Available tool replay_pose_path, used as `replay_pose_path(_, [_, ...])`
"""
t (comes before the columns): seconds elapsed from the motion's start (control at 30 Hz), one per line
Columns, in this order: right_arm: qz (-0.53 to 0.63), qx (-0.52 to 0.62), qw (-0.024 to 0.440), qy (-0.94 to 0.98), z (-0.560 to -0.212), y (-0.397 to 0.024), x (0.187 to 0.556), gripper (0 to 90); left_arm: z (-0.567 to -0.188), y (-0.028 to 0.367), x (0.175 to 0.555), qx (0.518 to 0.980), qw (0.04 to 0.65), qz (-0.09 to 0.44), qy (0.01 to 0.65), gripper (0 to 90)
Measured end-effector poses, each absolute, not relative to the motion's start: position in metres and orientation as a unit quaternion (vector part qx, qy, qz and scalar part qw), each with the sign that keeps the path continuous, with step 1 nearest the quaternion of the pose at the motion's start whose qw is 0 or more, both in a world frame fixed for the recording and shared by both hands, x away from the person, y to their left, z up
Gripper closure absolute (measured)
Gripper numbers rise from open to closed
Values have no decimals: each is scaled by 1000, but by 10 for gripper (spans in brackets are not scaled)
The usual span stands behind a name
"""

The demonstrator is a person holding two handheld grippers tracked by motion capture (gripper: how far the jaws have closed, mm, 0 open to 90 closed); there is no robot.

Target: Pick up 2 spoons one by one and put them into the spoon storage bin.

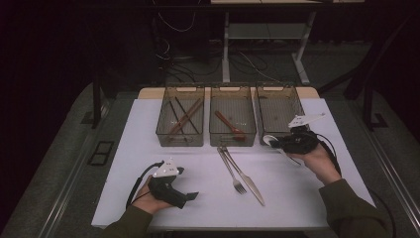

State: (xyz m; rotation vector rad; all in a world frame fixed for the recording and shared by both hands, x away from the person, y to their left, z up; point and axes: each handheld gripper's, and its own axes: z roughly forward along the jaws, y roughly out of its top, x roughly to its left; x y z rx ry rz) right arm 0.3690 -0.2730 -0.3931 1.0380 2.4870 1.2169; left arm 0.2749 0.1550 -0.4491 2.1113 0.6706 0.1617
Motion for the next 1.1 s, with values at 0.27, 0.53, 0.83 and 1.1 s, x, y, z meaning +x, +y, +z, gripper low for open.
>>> replay_pose_path(0.27, [431, 344, 97, 829, -379, -262, 379, 779, -449, 155, 275, 852, 444, 65, 269, 0])
replay_pose_path(0.53, [445, 332, 98, 826, -366, -243, 391, 779, -449, 155, 275, 851, 445, 65, 270, 0])
replay_pose_path(0.83, [442, 323, 102, 831, -348, -214, 418, 779, -449, 155, 275, 850, 448, 63, 271, 0])
replay_pose_path(1.1, [438, 315, 107, 835, -342, -189, 439, 779, -448, 154, 274, 850, 449, 63, 267, 0])
